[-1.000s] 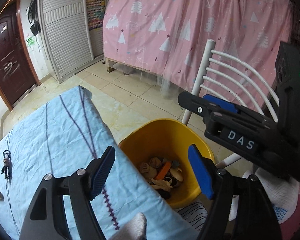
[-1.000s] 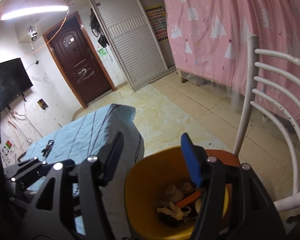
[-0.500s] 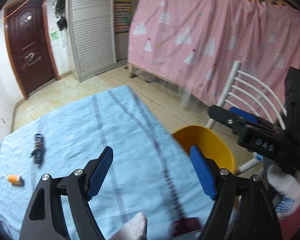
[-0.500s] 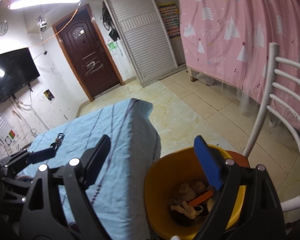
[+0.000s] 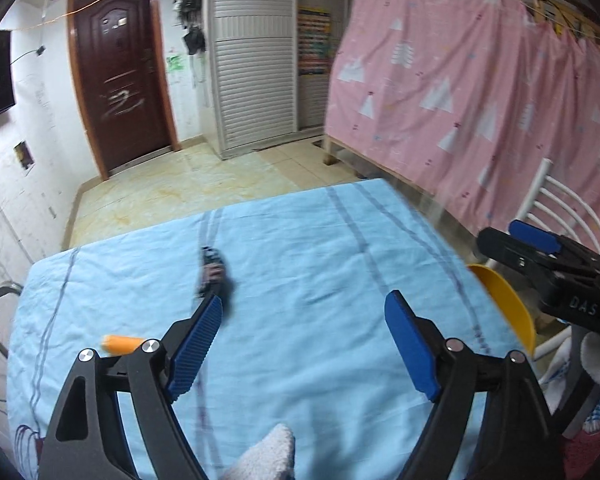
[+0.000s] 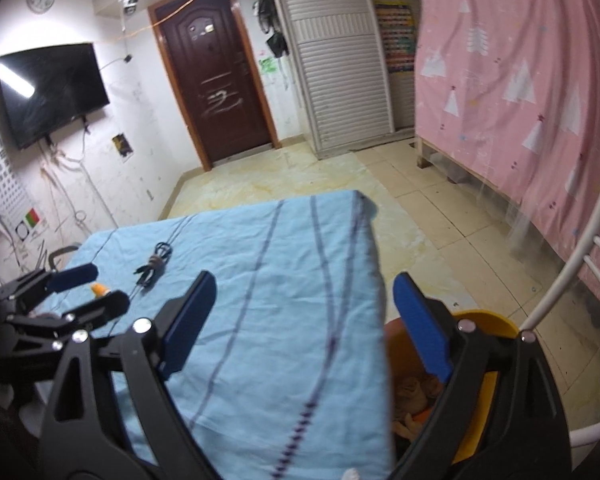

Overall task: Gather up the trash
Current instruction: 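Move both tools back over the spool and cable on the bedsheet, then grasp the orange thread spool with the left tool while the right tool grasps the black cable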

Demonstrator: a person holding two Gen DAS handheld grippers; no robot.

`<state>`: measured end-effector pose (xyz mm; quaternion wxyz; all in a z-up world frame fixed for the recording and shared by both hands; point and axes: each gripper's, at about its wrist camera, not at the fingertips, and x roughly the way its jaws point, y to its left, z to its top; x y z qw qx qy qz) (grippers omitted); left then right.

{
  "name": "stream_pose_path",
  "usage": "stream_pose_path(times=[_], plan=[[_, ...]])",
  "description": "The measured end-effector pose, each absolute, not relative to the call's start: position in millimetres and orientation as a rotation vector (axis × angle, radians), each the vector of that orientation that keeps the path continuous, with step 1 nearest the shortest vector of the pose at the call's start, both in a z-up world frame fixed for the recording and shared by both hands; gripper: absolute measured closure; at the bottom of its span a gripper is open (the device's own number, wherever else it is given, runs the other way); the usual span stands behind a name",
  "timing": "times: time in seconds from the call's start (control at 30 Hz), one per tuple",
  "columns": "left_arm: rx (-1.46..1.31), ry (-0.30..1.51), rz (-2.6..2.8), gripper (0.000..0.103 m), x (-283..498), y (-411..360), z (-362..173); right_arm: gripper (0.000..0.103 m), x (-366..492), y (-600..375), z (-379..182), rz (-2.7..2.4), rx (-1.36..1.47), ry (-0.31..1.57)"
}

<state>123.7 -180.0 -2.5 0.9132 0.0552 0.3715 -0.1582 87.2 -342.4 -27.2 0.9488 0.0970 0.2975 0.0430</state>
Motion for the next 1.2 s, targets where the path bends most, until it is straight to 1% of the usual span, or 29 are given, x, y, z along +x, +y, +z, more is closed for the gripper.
stream_pose_path(times=[0.43, 0.63, 0.83, 1.2], plan=[[0.085, 0.801, -0.234, 0.028, 147, -93, -17, 0.015, 120, -256, -28, 0.183, 0.069, 0.662], [0.067, 0.821, -0.214, 0.028, 154, -66, -26, 0.015, 133, -227, -32, 0.217, 0.040, 0.680], [0.056, 0.851, -0.239, 0.028, 162, -56, -36, 0.015, 145, -202, -40, 0.241, 0.023, 0.716], [0.104, 0.917, -0.270, 0.028, 179, -61, -60, 0.015, 161, -179, -48, 0.266, 0.002, 0.748]])
